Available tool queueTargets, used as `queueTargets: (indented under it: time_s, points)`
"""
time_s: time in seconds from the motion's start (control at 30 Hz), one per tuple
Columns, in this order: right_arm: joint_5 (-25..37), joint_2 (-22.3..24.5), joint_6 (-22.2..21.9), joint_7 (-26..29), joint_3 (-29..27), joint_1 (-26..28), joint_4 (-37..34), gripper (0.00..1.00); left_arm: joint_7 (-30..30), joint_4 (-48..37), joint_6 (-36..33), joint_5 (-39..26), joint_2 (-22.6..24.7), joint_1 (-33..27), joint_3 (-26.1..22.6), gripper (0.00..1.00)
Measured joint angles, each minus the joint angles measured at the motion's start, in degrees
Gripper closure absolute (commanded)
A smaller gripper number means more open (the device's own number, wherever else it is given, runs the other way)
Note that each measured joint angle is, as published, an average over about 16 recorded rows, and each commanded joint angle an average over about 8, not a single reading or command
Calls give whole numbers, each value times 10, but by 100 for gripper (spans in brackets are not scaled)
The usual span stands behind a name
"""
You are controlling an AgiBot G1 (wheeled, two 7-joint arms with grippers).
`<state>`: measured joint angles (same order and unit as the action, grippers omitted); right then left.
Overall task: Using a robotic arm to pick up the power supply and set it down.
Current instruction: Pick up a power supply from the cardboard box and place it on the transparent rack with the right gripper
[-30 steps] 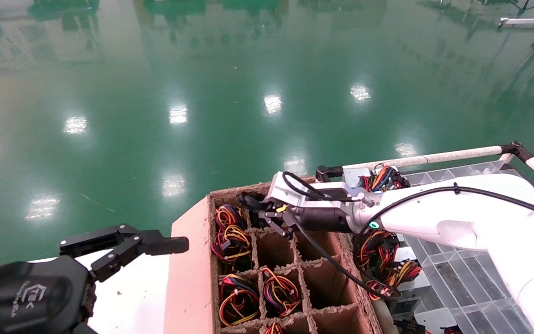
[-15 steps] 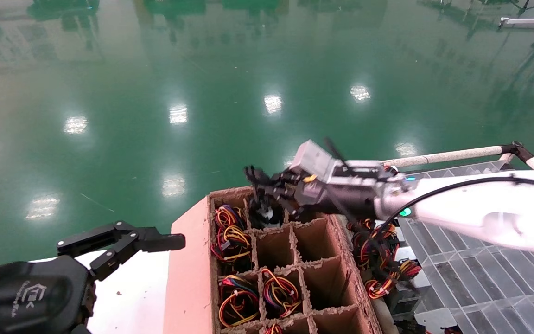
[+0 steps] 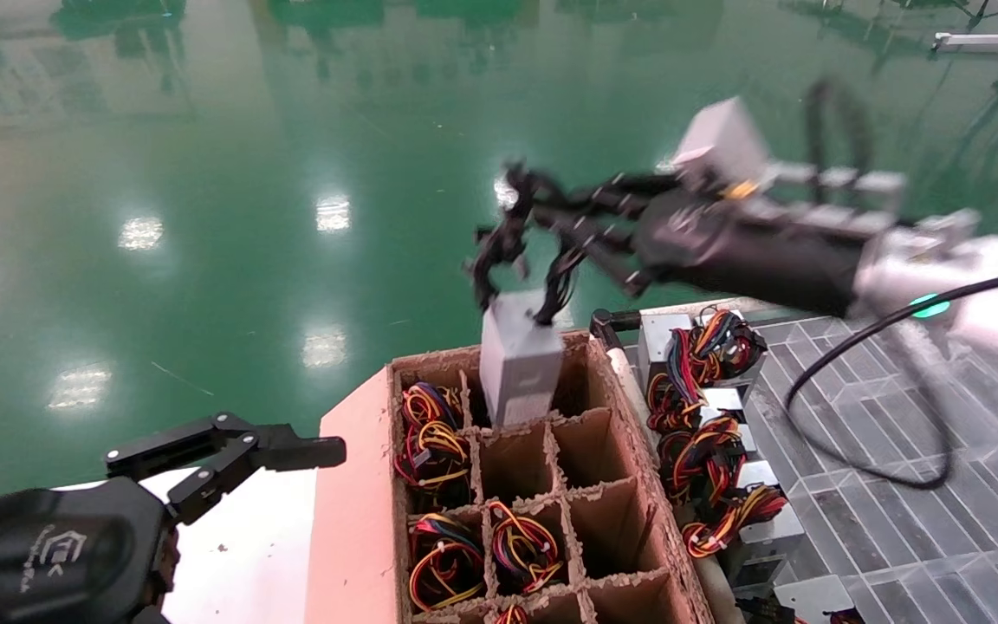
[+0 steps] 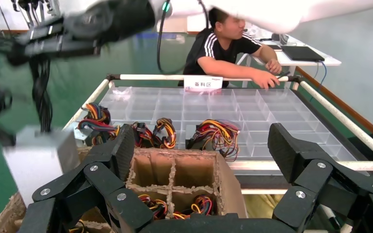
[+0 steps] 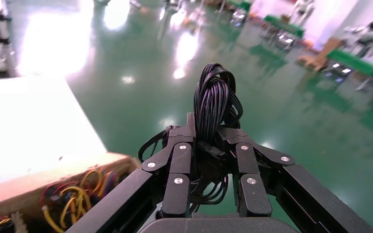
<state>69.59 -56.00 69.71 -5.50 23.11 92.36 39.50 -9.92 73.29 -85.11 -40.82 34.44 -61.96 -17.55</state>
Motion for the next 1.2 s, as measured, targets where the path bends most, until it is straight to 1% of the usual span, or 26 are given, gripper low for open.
queueTargets:
  time_s: [0.17, 0.33, 0.5, 0.67, 0.93, 1.2]
  points:
    - [-15, 54, 1, 33, -20, 1, 48, 100, 0, 0, 0, 0, 0, 0, 0, 0]
    - [-22, 108, 0, 56, -36, 1, 79, 100, 0, 0, 0, 0, 0, 0, 0, 0]
    - [-26, 157, 0, 64, -51, -5, 86, 100, 0, 0, 0, 0, 0, 0, 0, 0]
    - [-33, 195, 4, 61, -64, -18, 77, 100, 0, 0, 0, 0, 0, 0, 0, 0]
    - [-49, 233, 14, 50, -78, -49, 47, 100, 0, 0, 0, 0, 0, 0, -1, 0]
    - [-56, 241, 19, 41, -81, -78, 20, 100, 0, 0, 0, 1, 0, 0, -1, 0]
